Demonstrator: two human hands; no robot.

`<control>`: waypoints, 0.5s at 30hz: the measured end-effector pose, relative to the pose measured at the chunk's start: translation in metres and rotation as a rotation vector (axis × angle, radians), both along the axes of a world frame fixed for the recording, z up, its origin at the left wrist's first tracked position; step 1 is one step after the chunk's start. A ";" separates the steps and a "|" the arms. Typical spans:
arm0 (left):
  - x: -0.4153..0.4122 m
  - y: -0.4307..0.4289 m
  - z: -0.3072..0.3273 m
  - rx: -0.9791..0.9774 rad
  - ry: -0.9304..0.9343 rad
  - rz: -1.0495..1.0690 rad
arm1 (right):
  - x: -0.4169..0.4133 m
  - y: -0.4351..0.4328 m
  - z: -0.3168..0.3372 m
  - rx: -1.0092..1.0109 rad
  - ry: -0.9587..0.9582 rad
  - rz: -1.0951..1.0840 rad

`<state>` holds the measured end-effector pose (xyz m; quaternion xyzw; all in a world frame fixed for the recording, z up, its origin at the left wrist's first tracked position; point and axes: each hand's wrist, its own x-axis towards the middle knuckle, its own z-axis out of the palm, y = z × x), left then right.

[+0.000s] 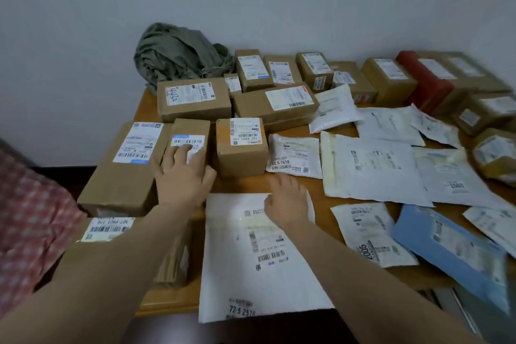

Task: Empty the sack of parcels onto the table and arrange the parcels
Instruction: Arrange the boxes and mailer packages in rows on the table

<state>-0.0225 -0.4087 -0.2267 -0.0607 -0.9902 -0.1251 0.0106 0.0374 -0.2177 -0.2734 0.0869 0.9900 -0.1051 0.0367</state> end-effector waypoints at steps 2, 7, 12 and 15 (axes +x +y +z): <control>-0.013 0.012 0.002 -0.025 0.002 -0.115 | -0.026 0.025 0.003 -0.022 -0.045 -0.102; -0.054 0.042 -0.010 -0.130 -0.096 -0.320 | -0.073 0.052 -0.012 -0.089 -0.198 -0.151; -0.078 0.055 -0.022 -0.214 -0.031 -0.400 | -0.087 0.061 -0.028 -0.044 -0.230 -0.175; -0.085 0.060 -0.024 -0.198 0.018 -0.388 | -0.079 0.065 -0.023 0.072 -0.216 -0.111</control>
